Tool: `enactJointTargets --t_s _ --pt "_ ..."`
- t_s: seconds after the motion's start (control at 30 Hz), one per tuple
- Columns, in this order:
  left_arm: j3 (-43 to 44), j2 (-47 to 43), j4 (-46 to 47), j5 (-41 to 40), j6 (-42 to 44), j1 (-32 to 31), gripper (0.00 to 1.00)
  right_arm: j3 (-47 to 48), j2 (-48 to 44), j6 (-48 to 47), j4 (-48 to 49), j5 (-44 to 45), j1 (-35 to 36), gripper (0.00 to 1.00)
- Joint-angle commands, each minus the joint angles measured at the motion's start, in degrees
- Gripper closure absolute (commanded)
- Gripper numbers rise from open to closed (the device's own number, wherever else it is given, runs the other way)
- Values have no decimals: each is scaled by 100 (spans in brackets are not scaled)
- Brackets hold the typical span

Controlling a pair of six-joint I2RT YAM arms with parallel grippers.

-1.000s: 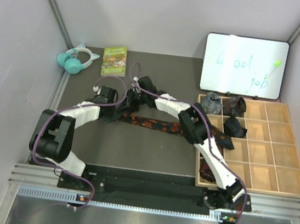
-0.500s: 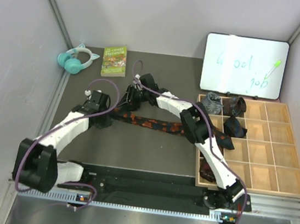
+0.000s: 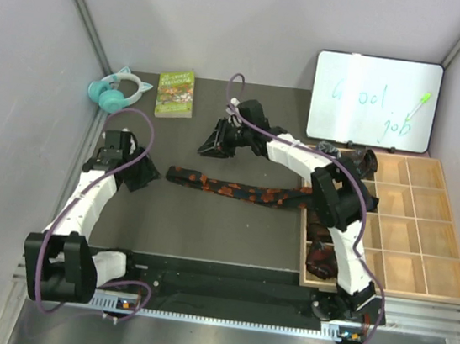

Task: Roll the ties
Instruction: Roll the tie at the center of the board.

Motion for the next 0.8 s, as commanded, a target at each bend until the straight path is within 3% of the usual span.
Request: enactJointTargets --t_s 0.0,0.13,0.77 --pt "52 244 885 1036 87 110 41 -450 -500 -71 480 -46 182 81" --pt "-46 376 1281 1064 113 119 37 -574 -412 -1 585 -117 314 85" --pt "-300 1158 2257 1239 88 146 38 -477 554 -71 612 -82 402 92"
